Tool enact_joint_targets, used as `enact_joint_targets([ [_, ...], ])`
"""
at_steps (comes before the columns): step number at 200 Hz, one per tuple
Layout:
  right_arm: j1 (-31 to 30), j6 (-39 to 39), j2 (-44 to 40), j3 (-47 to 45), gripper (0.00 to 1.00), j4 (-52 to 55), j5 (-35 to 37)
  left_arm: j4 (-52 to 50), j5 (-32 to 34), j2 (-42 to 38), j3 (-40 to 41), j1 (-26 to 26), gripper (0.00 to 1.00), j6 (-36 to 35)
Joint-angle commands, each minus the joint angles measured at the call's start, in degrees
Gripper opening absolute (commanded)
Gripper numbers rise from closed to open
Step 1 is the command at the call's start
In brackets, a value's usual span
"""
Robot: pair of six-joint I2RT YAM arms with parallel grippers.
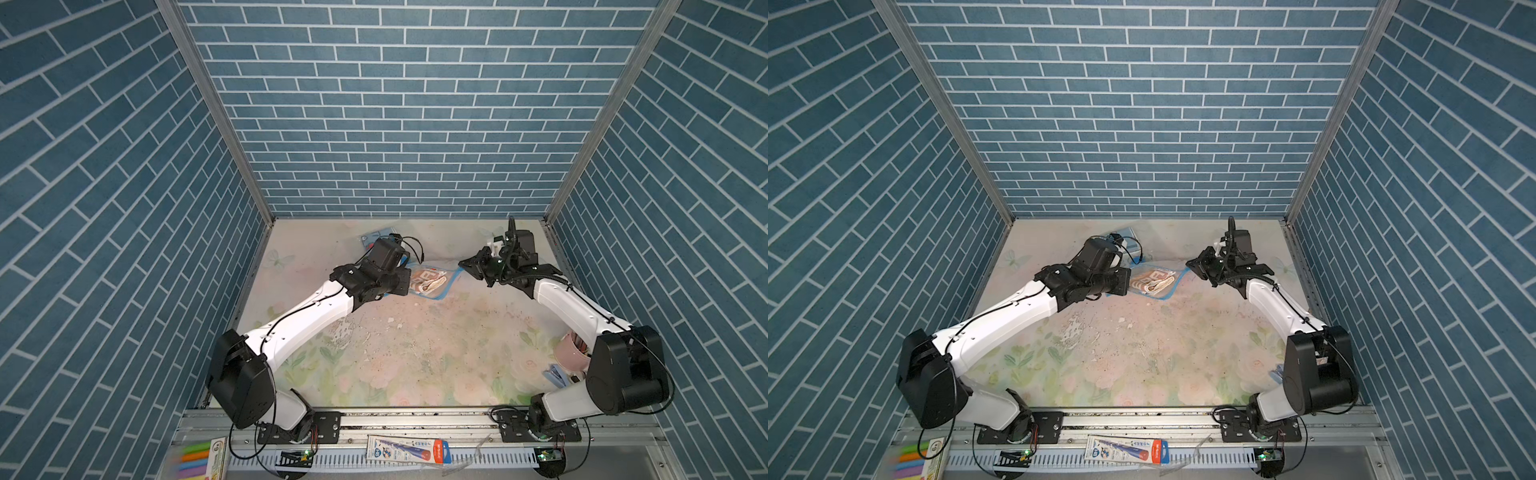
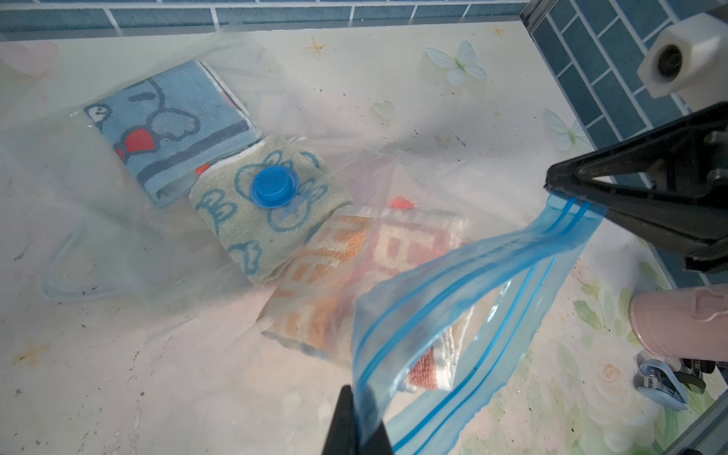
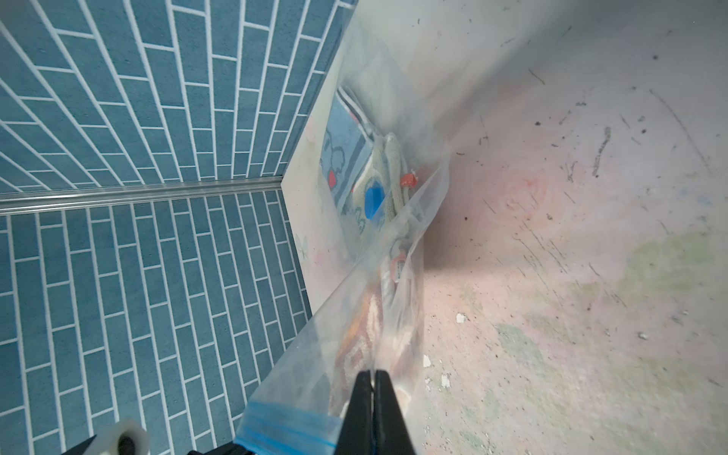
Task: Place the folded towel into the vacuum bag
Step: Adjust the vacuum bag at the center of the board.
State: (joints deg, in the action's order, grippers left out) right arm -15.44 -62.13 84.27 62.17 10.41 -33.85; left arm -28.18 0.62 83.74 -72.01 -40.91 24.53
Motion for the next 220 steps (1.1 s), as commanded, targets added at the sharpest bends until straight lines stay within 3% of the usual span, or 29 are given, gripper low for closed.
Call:
enact_joint_targets([
  [1,-0.11,3.27,-1.12,4.69,0.00,4.50,0.89,1.18,1.48,-2.30,1.54,-0.23,0.00,-0.94],
  [62,-0.11,4.21,-2.63,11.87,0.00,8.82,0.62,3.72,2.23,-4.35,5.62,-0.18,0.00,-0.87],
  [165,-0.42,3.56,-3.60,10.68,0.00,7.84,0.58,0.78,6.17,-8.01,0.71,-0.23,0.00,-6.80],
  [220,-0.46,2.74,-3.06,7.98,0.00,5.40,0.01,-0.11,6.27,-7.92,0.71,-0.23,0.00,-6.70],
])
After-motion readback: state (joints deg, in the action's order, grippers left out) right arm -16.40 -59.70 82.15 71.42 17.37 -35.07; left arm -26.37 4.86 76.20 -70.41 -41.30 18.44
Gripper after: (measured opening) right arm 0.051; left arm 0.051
